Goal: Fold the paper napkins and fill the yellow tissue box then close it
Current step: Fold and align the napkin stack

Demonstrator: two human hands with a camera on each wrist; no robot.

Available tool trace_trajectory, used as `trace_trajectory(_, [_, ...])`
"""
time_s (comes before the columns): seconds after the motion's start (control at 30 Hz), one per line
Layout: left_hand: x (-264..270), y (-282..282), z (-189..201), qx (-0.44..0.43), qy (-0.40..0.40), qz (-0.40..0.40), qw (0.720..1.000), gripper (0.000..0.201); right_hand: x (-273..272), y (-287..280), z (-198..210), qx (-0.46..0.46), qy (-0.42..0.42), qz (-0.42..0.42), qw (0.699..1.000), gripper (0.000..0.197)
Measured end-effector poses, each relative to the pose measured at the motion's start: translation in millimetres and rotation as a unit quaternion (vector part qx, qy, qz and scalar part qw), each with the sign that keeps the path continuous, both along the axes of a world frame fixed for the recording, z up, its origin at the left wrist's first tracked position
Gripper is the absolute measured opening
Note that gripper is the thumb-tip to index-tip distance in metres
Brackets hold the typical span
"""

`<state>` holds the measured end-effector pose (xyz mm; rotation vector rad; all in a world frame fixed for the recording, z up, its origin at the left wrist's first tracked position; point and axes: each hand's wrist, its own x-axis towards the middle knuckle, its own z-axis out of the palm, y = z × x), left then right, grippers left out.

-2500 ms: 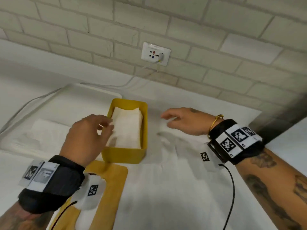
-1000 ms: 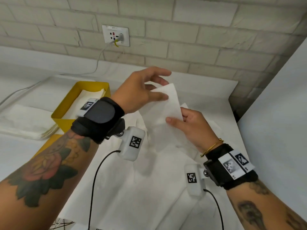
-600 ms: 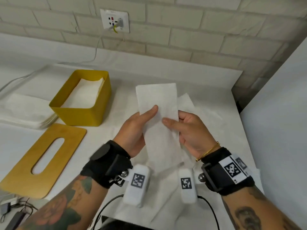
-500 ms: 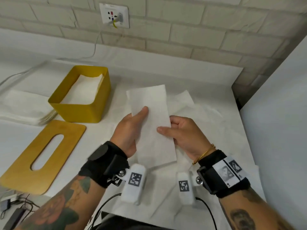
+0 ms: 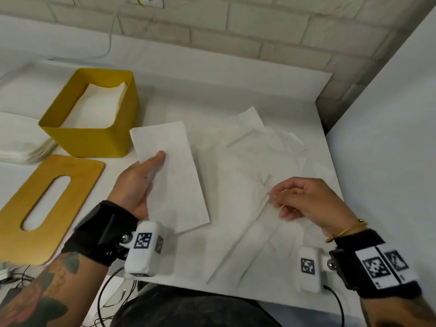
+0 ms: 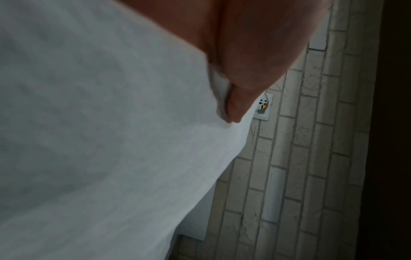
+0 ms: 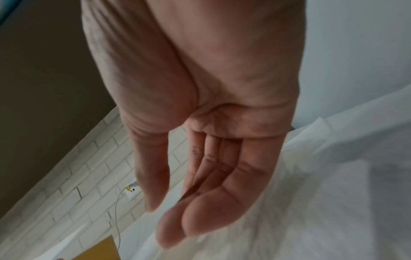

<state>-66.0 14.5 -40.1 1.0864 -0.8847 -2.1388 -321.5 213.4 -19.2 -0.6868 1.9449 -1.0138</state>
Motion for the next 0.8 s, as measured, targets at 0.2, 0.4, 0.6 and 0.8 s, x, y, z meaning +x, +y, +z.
trace_trajectory(0.2, [-2.4, 9.1, -4.6, -0.007, 0.002, -0.02, 1.0, 0.026, 18.1, -15.2, -17.7, 0.004, 0.045, 0.001, 0.999, 0.031])
trace_trajectory(0.4, [6.0, 10.4, -4.0, -0.02, -0.007, -0.009, 1.0, 0.029, 8.5, -36.1, -2.9, -0.091, 0.08, -0.028, 0.992, 0.015])
trace_trajectory(0.6, [5.9, 8.7, -2.8, -0.023, 0.004, -0.001, 1.0, 0.027, -22.5, -65.6, 34.3, -0.185, 0.0, -0.027, 0.982, 0.014])
trace_trajectory(0.8, [0.1, 8.5, 0.0, -0.035, 0.003, -0.006, 0.999, 0.026, -12.7, -78.8, -0.8, -0.101, -0.069, -0.071, 0.99, 0.032])
